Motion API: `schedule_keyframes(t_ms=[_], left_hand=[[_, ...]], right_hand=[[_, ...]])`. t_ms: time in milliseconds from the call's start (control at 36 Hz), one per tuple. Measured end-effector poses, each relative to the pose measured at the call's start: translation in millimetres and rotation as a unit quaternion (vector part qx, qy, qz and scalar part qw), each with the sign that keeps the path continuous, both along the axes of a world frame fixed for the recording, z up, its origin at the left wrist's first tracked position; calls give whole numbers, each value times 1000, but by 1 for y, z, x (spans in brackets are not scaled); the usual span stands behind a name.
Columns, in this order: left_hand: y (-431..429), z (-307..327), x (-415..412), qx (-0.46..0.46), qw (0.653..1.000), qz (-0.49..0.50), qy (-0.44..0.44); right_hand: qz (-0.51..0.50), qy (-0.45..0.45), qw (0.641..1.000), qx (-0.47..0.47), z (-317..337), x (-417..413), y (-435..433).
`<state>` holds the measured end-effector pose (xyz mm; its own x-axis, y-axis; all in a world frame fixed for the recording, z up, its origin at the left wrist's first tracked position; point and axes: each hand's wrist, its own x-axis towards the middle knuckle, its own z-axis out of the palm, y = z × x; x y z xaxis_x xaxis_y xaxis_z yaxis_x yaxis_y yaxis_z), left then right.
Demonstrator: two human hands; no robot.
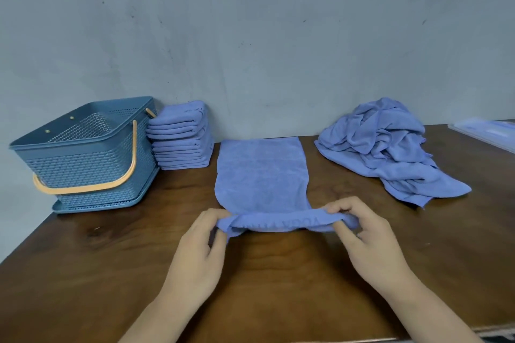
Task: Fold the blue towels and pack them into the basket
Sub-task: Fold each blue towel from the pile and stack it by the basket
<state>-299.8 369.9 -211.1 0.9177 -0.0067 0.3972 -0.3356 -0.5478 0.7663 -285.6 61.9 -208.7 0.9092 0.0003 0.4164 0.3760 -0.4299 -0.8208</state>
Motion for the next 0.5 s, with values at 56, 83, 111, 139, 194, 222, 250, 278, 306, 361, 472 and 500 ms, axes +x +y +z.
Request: schedule_keyframes(t_ms=[56, 83, 111, 139, 194, 222, 250, 278, 306, 361, 472, 500], left_hand=[[-1, 9, 4, -74, 997, 4, 29], [-1, 14, 6, -102, 994, -4, 43], [-1, 17, 8, -120, 991, -19, 54], [-1, 21, 11, -129, 989, -38, 62], [1, 25, 14, -107, 988, -86, 67], [3, 25, 14, -78, 989, -107, 67], [5, 22, 15, -42, 990, -118, 66], [8, 17, 14, -2, 991, -121, 63], [12, 11, 13, 36, 991, -116, 60], [16, 3, 8, 99, 988, -105, 53], [21, -6, -6, 165, 984, -60, 17], [23, -7, -10, 175, 983, -48, 5]], right_hand=[[0, -23, 999, 38, 1, -1, -1], [7, -28, 998, 48, 1, -1, -1], [18, -27, 998, 53, 1, -1, -1], [31, -22, 998, 52, 0, -1, -1], [64, -2, 997, 40, -2, 1, -4], [83, 15, 996, 30, -3, 2, -6], [103, 32, 994, 17, -3, 2, -8], [124, 48, 991, -1, -2, 1, -10], [144, 59, 988, -22, -1, 1, -11], [172, 63, 981, -63, -1, -1, -11], [184, 69, 974, -114, -4, 0, -5], [180, 60, 971, -144, -6, 0, -4]])
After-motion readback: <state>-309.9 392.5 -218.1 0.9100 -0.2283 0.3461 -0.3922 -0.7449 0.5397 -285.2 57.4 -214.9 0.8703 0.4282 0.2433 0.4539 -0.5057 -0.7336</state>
